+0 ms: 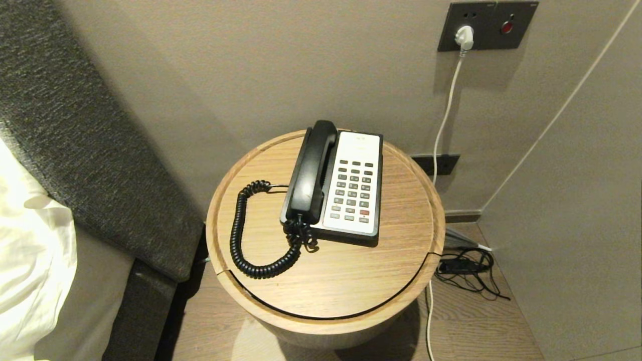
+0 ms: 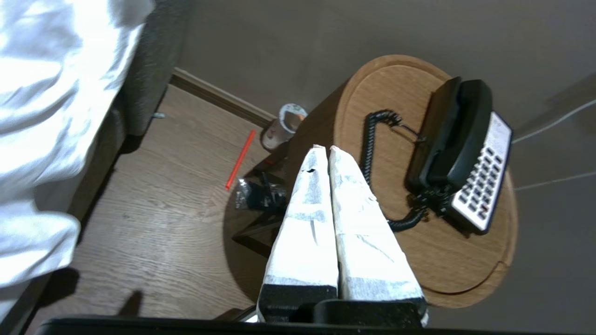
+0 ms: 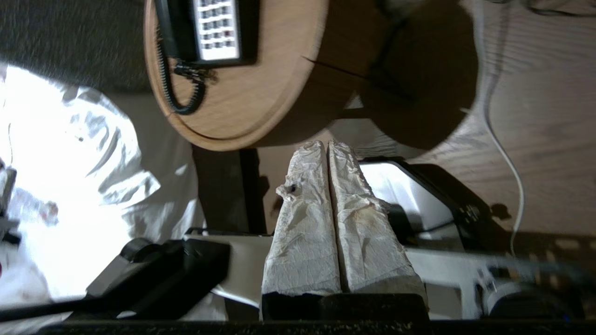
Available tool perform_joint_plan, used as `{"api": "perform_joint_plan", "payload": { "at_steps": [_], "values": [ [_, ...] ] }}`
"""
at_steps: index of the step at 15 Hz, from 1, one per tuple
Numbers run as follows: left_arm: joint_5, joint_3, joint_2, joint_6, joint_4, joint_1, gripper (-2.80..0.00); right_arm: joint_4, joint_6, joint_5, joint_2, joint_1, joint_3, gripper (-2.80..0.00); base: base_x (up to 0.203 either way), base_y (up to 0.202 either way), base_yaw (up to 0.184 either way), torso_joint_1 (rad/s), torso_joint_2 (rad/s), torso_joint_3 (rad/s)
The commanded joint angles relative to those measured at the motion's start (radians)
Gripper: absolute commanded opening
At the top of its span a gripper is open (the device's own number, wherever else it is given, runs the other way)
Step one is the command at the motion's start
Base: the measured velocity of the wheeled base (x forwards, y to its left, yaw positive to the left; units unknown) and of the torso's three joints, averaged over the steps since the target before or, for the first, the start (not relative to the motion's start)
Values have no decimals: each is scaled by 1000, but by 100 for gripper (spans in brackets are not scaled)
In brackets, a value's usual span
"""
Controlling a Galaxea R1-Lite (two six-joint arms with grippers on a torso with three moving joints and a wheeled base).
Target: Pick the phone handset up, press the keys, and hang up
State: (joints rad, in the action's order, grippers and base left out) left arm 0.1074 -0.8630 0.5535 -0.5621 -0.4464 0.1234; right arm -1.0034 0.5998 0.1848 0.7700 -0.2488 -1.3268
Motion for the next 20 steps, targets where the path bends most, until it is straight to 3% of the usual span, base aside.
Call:
{"api": "perform_joint_plan", "payload": {
  "at_steps": [1,6,11,13,15,20],
  "values": [
    [-3,71,-107,-4,-3,-28,-280,-43,3,7,-203,75,49,-280,0,0,0,0,0,0],
    [-18,141,-248,-3,-76,-92,-280,-185,2,13,-398,146,130,-280,0,0,0,0,0,0],
    [-41,234,-371,0,-114,-113,-280,-224,2,18,-480,151,171,-280,0,0,0,0,0,0],
    [-48,276,-442,40,-130,-117,-280,-272,40,15,-480,150,139,-280,0,0,0,0,0,0],
    [-51,327,-510,99,-135,-120,-280,-277,63,21,-486,215,129,-280,0,0,0,0,0,0],
    [-50,401,-549,131,-128,-122,-280,-297,-95,43,-703,241,292,-280,0,0,0,0,0,0]
  ]
}}
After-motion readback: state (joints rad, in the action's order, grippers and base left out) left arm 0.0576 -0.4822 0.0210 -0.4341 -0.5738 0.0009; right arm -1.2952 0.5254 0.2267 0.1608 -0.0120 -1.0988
